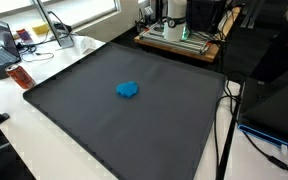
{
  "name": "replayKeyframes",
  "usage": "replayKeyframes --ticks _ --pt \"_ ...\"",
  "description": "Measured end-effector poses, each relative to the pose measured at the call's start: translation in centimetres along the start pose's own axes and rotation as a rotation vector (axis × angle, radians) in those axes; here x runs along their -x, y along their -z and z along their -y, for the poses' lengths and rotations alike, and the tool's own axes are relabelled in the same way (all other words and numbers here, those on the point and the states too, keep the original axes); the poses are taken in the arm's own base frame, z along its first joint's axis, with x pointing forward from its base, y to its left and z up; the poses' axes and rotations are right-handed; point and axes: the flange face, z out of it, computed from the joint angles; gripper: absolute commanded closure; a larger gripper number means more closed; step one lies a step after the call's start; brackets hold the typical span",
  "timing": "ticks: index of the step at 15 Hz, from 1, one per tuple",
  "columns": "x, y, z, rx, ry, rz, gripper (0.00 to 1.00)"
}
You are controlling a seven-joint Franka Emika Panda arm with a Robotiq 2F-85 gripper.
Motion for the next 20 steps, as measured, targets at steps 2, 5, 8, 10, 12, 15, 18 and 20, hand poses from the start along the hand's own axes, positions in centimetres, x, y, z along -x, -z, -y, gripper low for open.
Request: replayKeyframes --ticks 2,5,8,10,12,15,18,20 --pt "-1.8 0.1 -1.4 0.038 0.011 -0.029 0.99" --pt "-6.2 0.2 -4.9 0.106 -0.042 -0.044 0.99" --pt "-10.6 -0.7 -8.9 0.117 -0.151 -0.043 0.99" --pt "-13.4 -1.4 -11.4 0.126 -0.244 -0.054 0.99" --pt "-15.9 -1.9 -14.0 0.153 -0.342 -0.082 0.99" --pt "-19.1 -2.6 -17.1 0.202 -0.470 -0.134 0.99" --pt "-21.6 -3.6 -19.5 0.246 -0.585 -0.178 0.99" --pt "-22.9 -4.3 -20.6 0.275 -0.657 -0.217 0.99"
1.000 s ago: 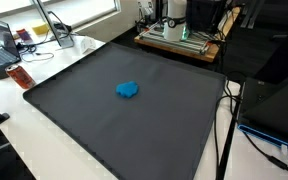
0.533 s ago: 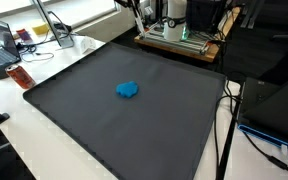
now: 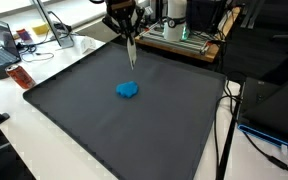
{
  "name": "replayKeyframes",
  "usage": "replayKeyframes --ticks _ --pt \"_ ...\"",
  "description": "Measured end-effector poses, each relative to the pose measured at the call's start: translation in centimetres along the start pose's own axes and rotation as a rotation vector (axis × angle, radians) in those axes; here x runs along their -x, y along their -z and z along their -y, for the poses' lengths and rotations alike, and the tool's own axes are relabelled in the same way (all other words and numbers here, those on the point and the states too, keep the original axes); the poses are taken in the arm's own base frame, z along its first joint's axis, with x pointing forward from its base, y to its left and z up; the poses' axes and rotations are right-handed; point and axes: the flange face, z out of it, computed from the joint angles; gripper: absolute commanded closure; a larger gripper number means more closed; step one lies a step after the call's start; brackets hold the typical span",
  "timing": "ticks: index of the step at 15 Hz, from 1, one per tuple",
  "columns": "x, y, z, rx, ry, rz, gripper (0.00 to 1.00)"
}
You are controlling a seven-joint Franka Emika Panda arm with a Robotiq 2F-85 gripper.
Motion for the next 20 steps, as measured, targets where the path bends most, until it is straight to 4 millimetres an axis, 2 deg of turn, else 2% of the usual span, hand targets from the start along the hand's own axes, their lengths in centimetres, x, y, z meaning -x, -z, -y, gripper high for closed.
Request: replayKeyframes --ticks 3,5,9,13,20 --pt "-1.8 -1.4 0.0 0.041 -0.091 -0.057 0.99" --pt "-2.3 -2.6 -0.6 0.065 -0.149 -0.076 0.99" --pt "-2.3 -5.3 -2.2 0.083 -0.256 -0.070 0.99" --pt "-1.8 -7.7 -3.8 0.080 -0.293 -0.055 0.96" --pt "-2.0 -7.6 -3.8 0.080 -0.293 -0.059 0.99"
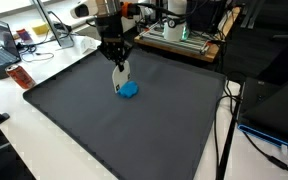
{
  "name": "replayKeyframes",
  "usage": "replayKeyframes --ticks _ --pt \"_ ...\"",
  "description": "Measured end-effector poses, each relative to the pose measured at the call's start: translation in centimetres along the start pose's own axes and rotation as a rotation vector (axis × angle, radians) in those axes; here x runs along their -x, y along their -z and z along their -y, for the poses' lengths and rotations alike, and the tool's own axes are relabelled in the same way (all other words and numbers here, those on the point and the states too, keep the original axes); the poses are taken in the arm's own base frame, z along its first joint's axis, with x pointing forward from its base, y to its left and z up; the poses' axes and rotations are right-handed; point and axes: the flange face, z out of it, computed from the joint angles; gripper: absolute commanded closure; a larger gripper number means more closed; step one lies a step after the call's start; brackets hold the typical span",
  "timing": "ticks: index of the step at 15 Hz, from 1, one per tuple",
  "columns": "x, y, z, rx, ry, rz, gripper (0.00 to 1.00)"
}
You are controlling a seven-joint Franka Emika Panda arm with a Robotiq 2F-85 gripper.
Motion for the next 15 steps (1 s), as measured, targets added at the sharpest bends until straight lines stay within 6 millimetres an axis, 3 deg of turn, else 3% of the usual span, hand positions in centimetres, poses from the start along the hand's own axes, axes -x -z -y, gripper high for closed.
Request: replayKeyframes --ticks 11,15 --pt "0.2 -1.7 1.0 0.039 -0.042 0.037 0.99" --pt "0.4 -2.6 3.5 0.141 -0.071 0.086 0.99"
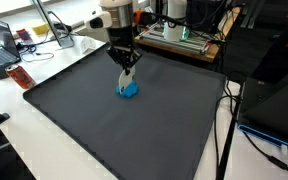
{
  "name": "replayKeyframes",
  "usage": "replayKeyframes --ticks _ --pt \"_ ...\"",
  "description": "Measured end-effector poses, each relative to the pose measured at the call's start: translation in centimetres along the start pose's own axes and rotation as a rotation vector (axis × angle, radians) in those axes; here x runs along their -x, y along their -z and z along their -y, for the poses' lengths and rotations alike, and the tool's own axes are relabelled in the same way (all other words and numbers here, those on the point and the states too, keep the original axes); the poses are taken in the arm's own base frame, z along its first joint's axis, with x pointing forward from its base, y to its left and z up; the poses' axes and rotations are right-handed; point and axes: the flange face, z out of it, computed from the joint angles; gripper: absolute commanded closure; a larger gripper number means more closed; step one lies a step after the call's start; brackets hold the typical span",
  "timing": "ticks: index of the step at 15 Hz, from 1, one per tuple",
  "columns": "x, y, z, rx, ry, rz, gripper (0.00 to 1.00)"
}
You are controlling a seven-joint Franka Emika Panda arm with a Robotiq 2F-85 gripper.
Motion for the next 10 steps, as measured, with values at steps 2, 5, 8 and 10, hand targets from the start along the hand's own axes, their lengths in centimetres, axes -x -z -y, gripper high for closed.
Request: replayKeyframes --ticks 2,5,8,10 --pt "0.2 0.1 1.8 0.052 -0.008 0.029 0.99" --pt "0.4 0.3 4.0 0.131 -0.024 0.082 0.99" --pt "0.0 0.0 5.2 0.228 -0.040 0.112 0.99" --pt "-0.4 -0.7 5.7 0.296 -0.046 0.130 0.99"
